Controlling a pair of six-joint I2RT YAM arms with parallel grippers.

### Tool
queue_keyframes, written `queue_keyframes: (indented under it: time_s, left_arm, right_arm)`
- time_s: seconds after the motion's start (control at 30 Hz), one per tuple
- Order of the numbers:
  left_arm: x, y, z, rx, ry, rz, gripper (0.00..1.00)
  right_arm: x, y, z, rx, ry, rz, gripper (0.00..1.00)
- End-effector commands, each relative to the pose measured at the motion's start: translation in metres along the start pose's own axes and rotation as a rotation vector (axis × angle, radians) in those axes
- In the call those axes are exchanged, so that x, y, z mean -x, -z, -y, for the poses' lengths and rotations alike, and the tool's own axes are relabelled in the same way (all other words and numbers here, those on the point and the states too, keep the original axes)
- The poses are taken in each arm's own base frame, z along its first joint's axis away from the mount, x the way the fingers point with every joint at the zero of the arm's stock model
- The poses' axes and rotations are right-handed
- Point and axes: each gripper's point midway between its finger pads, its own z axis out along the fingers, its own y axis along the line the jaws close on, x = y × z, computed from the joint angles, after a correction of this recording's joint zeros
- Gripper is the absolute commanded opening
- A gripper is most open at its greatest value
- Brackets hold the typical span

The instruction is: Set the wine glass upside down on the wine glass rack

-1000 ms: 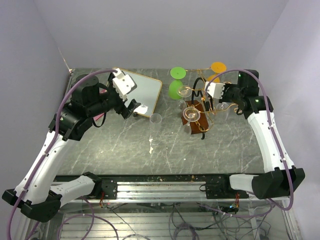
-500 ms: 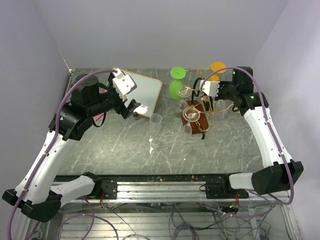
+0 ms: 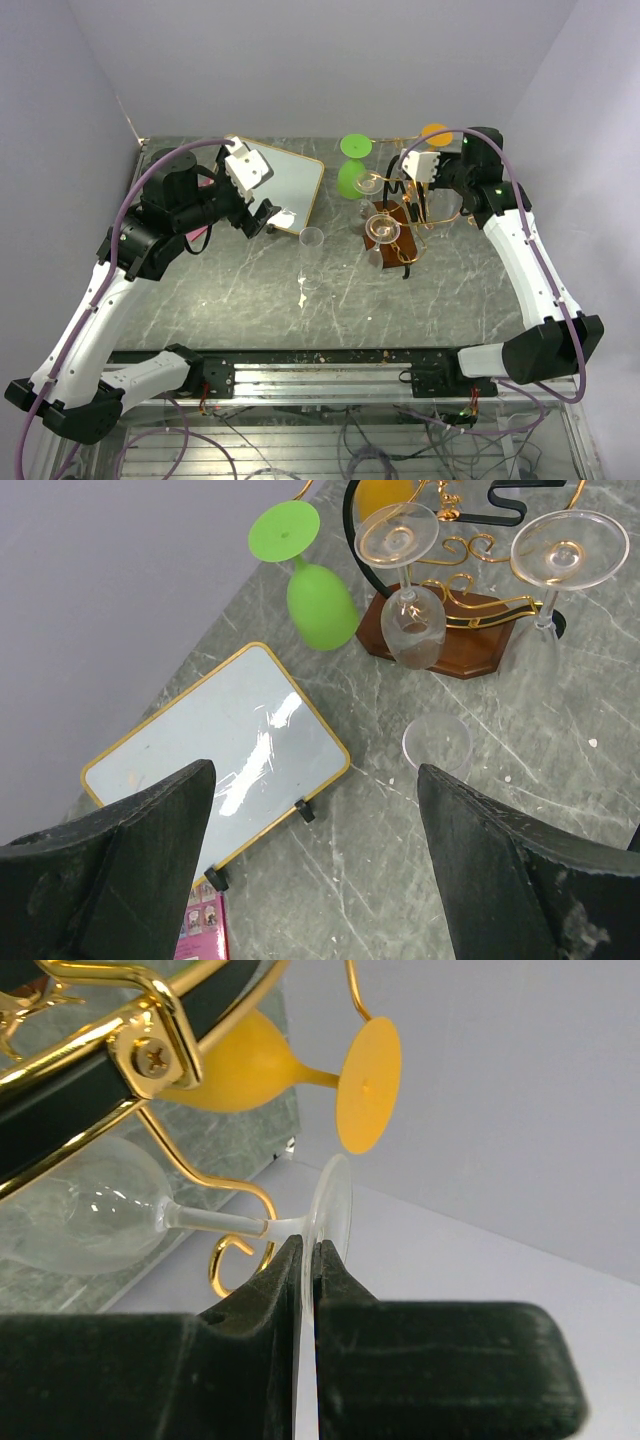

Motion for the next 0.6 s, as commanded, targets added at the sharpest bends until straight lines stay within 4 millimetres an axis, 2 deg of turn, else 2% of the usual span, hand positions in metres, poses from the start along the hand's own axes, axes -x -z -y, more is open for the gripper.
queue_keyframes:
  time_s: [0.0, 0.27, 0.57]
  left_arm:
    - [-0.001, 0.0, 0.001, -0.017, -0.011, 0.005, 0.92]
    - [-0.002, -0.001, 0.003, -0.022, -0.013, 0.003, 0.92]
    - [-0.004, 0.0, 0.004, -0.027, -0.016, 0.002, 0.92]
  right_arm:
    - [-0.006, 0.005, 0.019, -0.086, -0.009, -0.047, 0.0]
    - [-0.018, 0.007, 0.014, -0.092, -0.006, -0.11, 0.0]
    - [-0.022, 0.013, 0.008, -0.09, -0.015, -0.128, 0.0]
